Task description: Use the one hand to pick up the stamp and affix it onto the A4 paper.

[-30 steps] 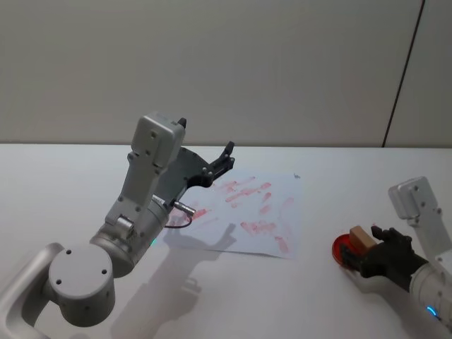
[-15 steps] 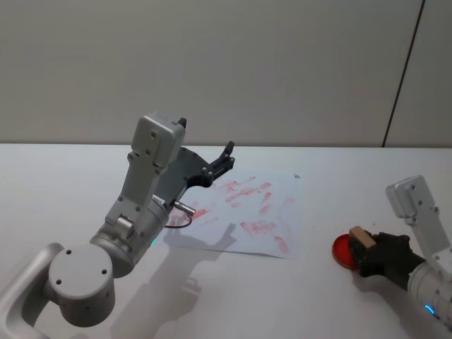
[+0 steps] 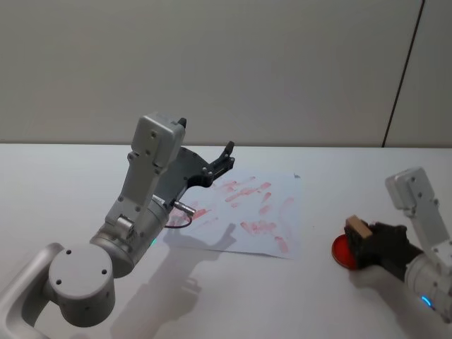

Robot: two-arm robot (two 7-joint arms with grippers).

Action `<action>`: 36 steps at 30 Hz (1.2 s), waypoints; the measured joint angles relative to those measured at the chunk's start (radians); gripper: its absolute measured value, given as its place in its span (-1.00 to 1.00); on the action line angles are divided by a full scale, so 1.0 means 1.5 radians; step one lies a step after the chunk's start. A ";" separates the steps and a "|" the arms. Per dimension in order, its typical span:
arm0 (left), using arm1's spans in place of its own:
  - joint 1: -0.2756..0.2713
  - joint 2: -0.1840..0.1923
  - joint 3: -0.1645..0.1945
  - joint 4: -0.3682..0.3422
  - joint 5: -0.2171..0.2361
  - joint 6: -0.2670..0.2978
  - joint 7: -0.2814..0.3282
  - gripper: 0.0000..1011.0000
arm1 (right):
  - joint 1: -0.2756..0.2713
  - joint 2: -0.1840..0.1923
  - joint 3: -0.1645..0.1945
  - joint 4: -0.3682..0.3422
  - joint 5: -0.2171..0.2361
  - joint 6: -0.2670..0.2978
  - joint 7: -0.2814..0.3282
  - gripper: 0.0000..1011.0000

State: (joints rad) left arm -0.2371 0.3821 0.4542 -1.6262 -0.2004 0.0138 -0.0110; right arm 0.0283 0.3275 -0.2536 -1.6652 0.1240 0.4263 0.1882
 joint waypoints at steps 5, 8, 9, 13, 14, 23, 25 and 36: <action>0.000 0.000 0.000 0.000 0.000 0.000 0.000 0.98 | 0.013 -0.010 -0.001 -0.007 0.001 -0.014 0.001 -0.56; 0.000 0.000 0.000 0.000 0.000 0.000 0.000 0.98 | 0.028 -0.020 -0.003 -0.009 0.001 -0.024 0.007 -0.56; 0.000 0.000 0.000 0.000 0.000 0.000 0.000 0.98 | 0.036 -0.026 -0.005 -0.009 0.001 -0.030 0.012 -0.56; 0.000 0.000 0.000 0.000 0.000 0.000 0.000 0.98 | 0.055 -0.040 -0.010 -0.004 -0.001 -0.038 0.024 -0.56; 0.000 0.000 0.000 0.000 0.000 0.000 0.000 0.98 | 0.060 -0.044 -0.012 -0.001 -0.002 -0.040 0.028 -0.56; 0.000 0.000 0.000 0.000 0.000 0.000 0.000 0.98 | 0.122 -0.089 -0.035 0.055 -0.028 -0.039 0.083 -0.56; 0.000 0.000 0.000 0.000 0.000 0.000 0.000 0.98 | 0.136 -0.100 -0.042 0.073 -0.041 -0.032 0.098 -0.56; 0.000 0.000 0.000 0.000 0.000 0.000 0.000 0.98 | 0.178 -0.127 -0.070 0.146 -0.107 0.007 0.153 -0.56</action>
State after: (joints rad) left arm -0.2371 0.3821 0.4542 -1.6262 -0.2004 0.0139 -0.0109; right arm 0.2953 0.1367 -0.3582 -1.4459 -0.0358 0.4365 0.4173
